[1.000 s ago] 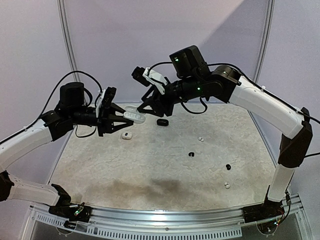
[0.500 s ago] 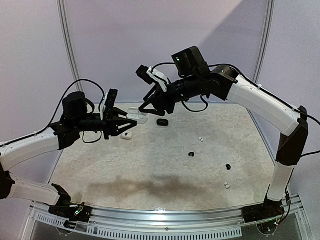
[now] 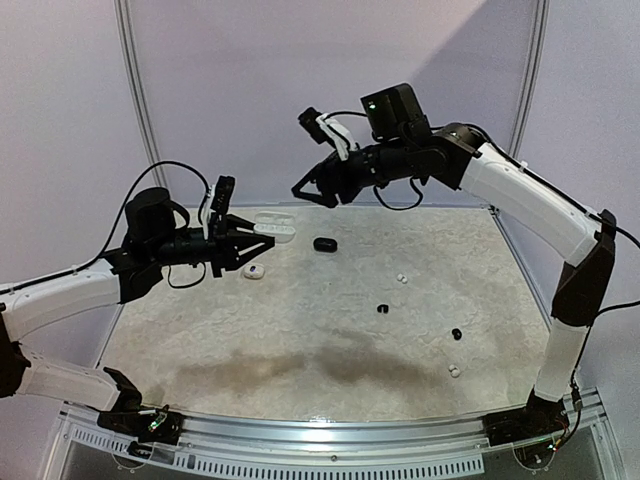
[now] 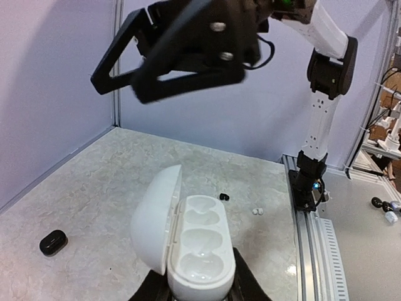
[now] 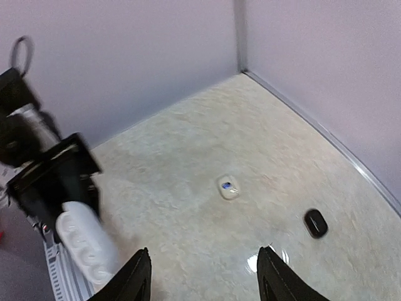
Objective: Insert the wireless bluetooth earbuds into the charging case
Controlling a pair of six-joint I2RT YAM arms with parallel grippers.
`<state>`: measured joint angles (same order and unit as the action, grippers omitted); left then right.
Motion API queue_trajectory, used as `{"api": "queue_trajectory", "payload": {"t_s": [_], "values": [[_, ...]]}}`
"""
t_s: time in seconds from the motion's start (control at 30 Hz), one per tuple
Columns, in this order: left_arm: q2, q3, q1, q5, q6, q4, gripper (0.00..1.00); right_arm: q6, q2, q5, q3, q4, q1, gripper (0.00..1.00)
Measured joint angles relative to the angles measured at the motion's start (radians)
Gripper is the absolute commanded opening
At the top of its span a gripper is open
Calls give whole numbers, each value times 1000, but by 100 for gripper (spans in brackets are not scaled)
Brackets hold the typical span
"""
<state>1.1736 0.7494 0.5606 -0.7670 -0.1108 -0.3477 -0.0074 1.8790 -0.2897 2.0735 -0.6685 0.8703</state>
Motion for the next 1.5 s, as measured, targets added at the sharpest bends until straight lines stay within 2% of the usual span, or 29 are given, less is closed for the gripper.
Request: {"api": "queue_trajectory", "payload": {"t_s": [0.13, 0.23, 0.37, 0.53, 0.73, 0.87, 1.0, 1.5], "values": [[0, -5, 0, 12, -7, 0, 0, 158, -1, 154, -17, -76, -100, 52], [-1, -6, 0, 16, -7, -1, 0, 268, -20, 280, -111, -174, -155, 49], [-1, -12, 0, 16, -7, -7, 0, 382, -89, 376, -380, -303, -168, 45], [-1, -13, 0, 5, -11, -16, 0, 500, -194, 381, -757, -406, -164, 41], [-1, -13, 0, -14, -11, -28, 0, 616, -347, 375, -1026, -443, -171, 36], [-1, -13, 0, -22, -12, -35, 0, 662, -417, 354, -1125, -423, -173, 31], [-2, -13, 0, -30, -13, -37, 0, 689, -417, 333, -1202, -394, -176, 27], [-2, -13, 0, -34, -11, -35, 0, 705, -421, 291, -1319, -248, -178, 25]]}}
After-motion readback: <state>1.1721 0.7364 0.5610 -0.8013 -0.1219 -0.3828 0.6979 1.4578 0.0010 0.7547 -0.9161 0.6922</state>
